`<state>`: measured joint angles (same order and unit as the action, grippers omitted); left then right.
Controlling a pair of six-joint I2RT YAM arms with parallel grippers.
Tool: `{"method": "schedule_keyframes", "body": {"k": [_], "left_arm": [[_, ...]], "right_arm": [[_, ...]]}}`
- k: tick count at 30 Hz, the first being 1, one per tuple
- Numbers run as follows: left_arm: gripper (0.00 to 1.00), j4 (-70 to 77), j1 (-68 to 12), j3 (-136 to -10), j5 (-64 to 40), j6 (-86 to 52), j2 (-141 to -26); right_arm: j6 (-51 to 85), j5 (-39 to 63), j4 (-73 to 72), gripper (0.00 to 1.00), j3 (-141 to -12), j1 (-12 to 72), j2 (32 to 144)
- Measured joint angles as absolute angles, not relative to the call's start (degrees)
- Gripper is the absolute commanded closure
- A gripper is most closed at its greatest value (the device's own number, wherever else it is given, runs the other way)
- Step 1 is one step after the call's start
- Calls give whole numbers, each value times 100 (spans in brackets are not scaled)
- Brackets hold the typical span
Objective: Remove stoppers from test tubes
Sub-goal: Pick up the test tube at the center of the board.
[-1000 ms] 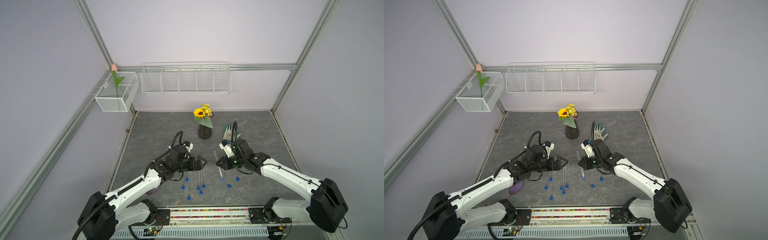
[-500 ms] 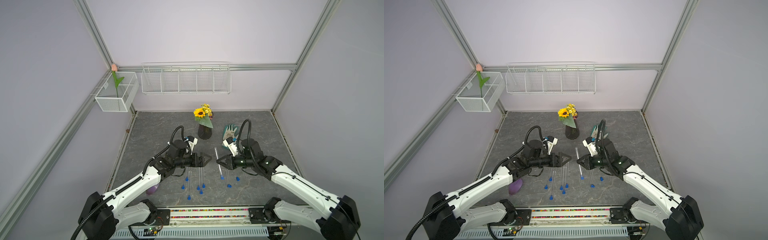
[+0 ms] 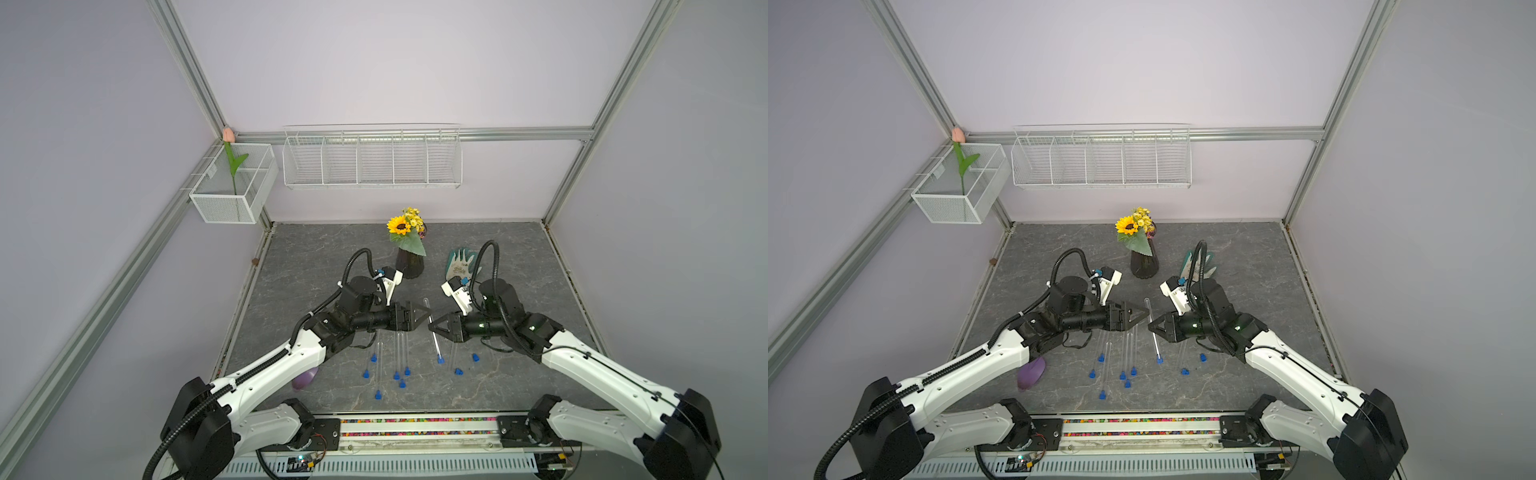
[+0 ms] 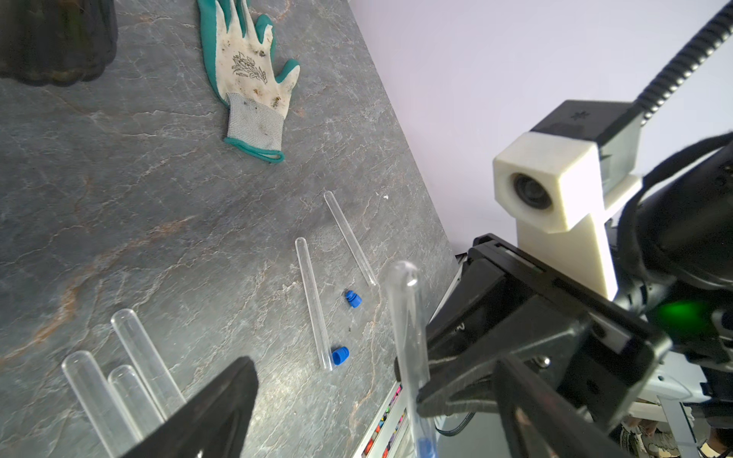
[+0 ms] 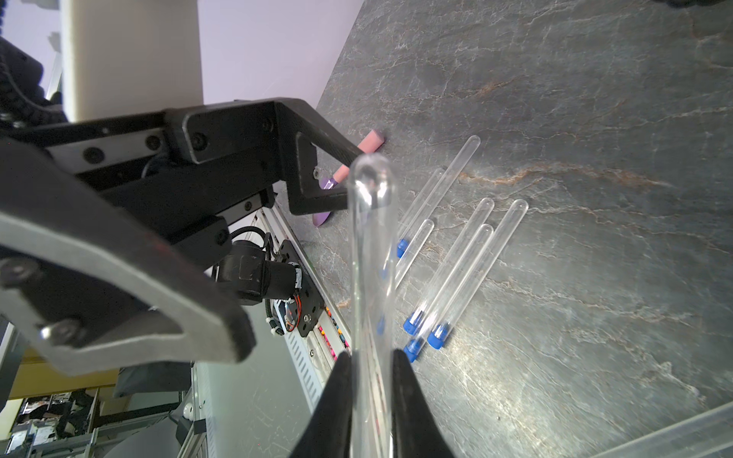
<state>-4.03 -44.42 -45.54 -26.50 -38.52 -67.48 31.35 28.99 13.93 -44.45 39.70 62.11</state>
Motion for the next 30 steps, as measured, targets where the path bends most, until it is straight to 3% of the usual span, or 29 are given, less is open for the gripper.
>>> {"method": "schedule_keyframes", "body": {"k": [22, 30], "left_arm": [[20, -351, -4453, -4851, -2462, -4027, -7063], [33, -327, -4453, -4860, -2383, -4132, -7194]], "right_arm": [[3131, 2617, 1549, 83, -4687, 4178, 6359], [3131, 2617, 1540, 83, -4698, 4250, 6453]]}}
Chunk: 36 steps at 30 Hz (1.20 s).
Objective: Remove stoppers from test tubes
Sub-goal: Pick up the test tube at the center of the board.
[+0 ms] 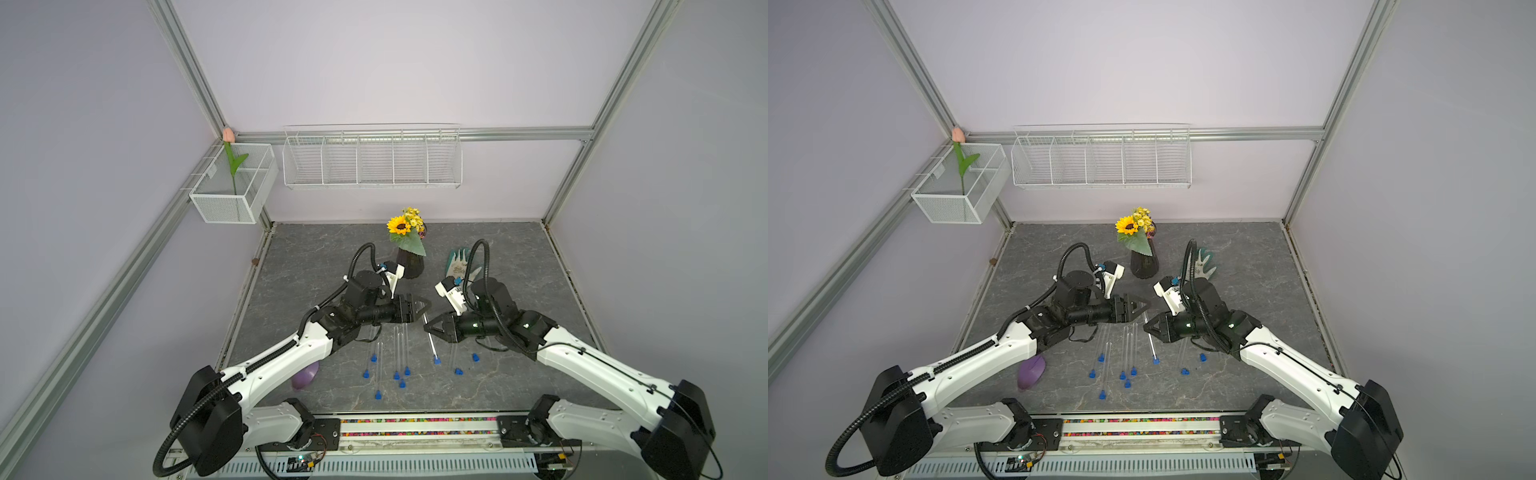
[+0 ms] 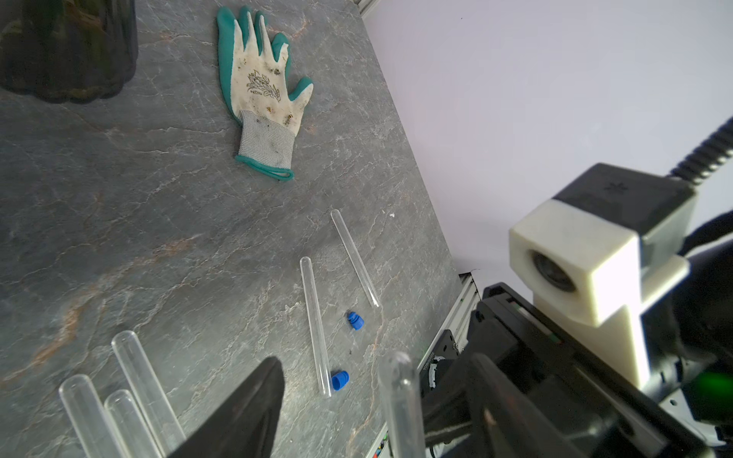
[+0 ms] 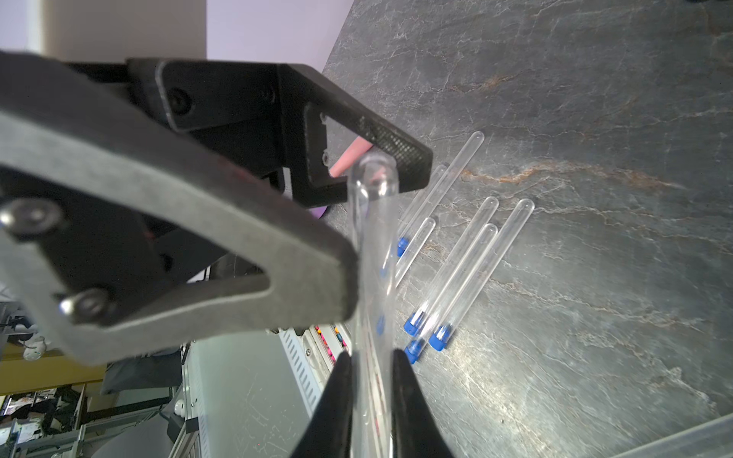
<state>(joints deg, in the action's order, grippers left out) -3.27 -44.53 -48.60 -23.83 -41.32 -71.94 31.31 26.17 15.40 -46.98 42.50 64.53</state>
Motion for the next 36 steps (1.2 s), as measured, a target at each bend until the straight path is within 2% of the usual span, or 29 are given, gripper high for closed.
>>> {"method": "schedule_keyframes", "body": {"k": [4, 12, 18, 21, 25, 26, 31, 36], "left_arm": [[43, -283, -4456, -4866, -2390, -4222, -7349], [70, -158, -4469, -4915, -2436, -4309, -7395], [85, -148, -4471, -4932, -2458, -4348, -7395], [96, -158, -4480, -4967, -2491, -4370, -7393], [100, -165, -4480, -4978, -2488, -4370, -7393], [100, -185, -4480, -4984, -2488, -4370, -7393], [100, -438, -4480, -5050, -2392, -4270, -7393], [100, -897, -4477, -5216, -2097, -4147, -7395]], "right_arm": [[3131, 2587, 1538, 83, -4705, 4261, 6453], [3127, 2462, 1538, 83, -4707, 4265, 6466], [3111, 2399, 1535, 83, -4751, 4287, 6600], [3074, 2386, 1533, 83, -4777, 4298, 6646], [3041, 2357, 1535, 82, -4792, 4300, 6646], [3037, 2357, 1538, 79, -4792, 4300, 6646], [2978, 2222, 1623, 50, -4871, 4300, 6643], [2862, 1942, 2071, 31, -5277, 4300, 6532]]}}
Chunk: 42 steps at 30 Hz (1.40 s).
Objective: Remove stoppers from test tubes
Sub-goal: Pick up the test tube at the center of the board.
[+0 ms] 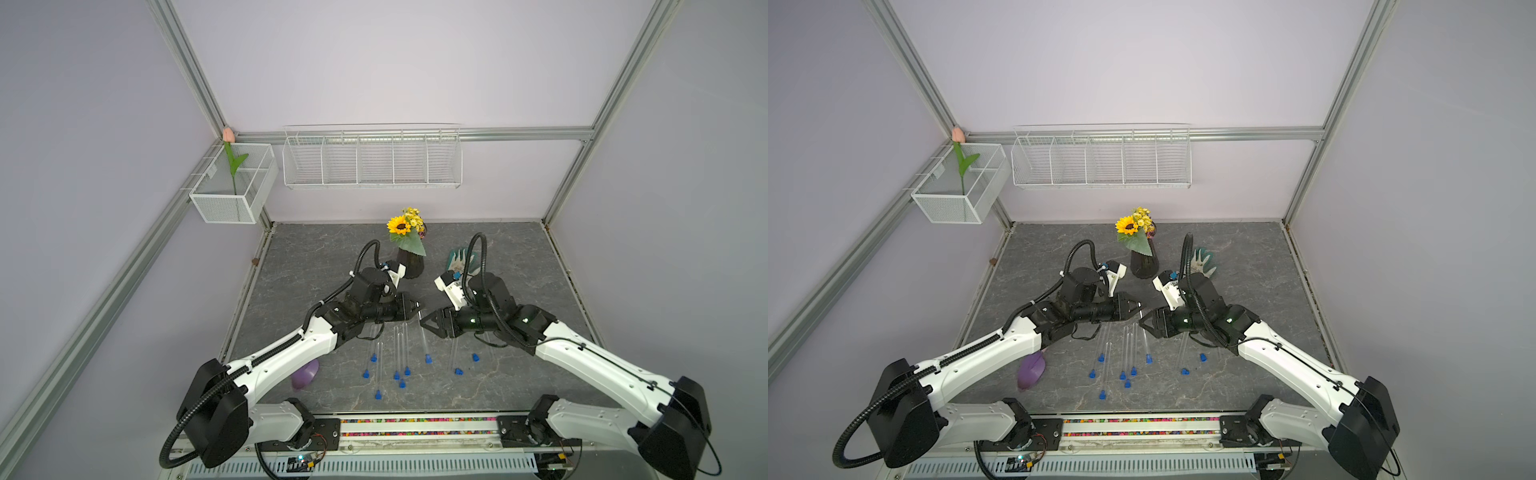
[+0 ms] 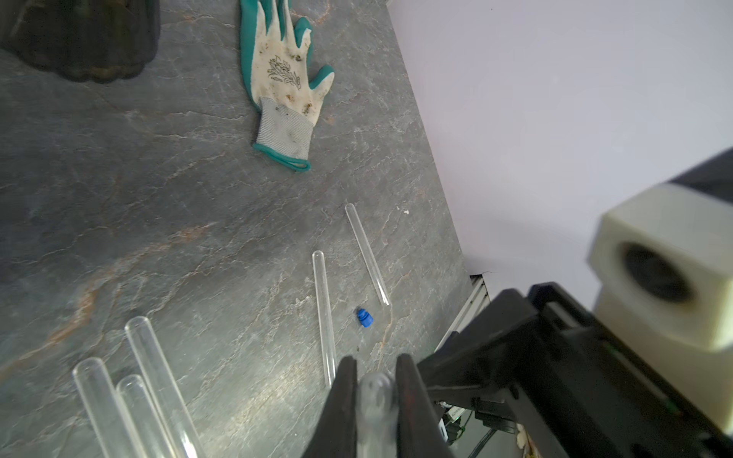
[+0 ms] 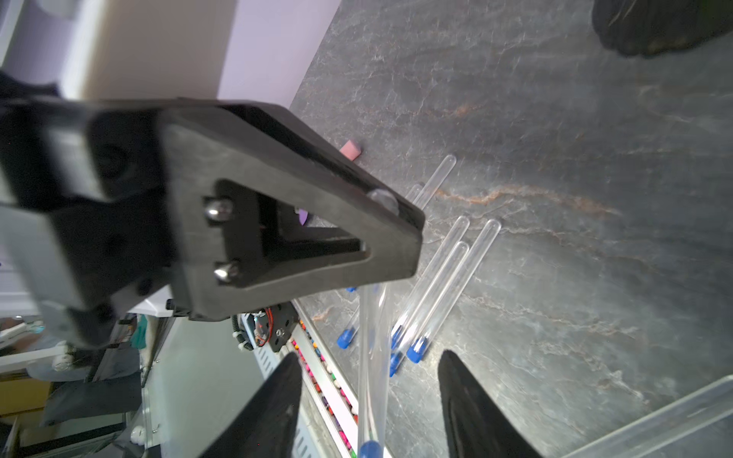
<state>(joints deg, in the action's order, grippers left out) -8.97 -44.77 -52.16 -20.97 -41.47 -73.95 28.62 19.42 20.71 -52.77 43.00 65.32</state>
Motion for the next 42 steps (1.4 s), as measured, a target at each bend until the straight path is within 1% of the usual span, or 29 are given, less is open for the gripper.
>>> {"method": "schedule_keyframes", "body": {"k": [4, 9, 20, 30, 34, 39, 42], "left_arm": [[100, -1116, -4425, -5301, -1918, -4158, -7446], [100, -1234, -4274, -5454, -1844, -4316, -7671], [100, -965, -3876, -5417, -1798, -5304, -7644], [100, -108, -3105, -4694, -1988, -6558, -7286], [100, 108, -2989, -4464, -2049, -6934, -7286], [100, 445, -2978, -4344, -2128, -7306, -7266], [100, 644, -2954, -4281, -2182, -7481, -7264]], "right_arm": [[2801, 1625, 2432, 20, -5406, 4272, 6088], [2814, 1326, 2722, 13, -5325, 4080, 5415], [3063, 1170, 2818, 11, -4624, 3793, 5137], [3369, 1509, 2051, 11, -4442, 3708, 5312], [3514, 1697, 1708, 11, -4335, 3682, 5389], [3688, 1949, 1234, 13, -4163, 3669, 5511], [3819, 2130, 888, 17, -4016, 3651, 5621]]}}
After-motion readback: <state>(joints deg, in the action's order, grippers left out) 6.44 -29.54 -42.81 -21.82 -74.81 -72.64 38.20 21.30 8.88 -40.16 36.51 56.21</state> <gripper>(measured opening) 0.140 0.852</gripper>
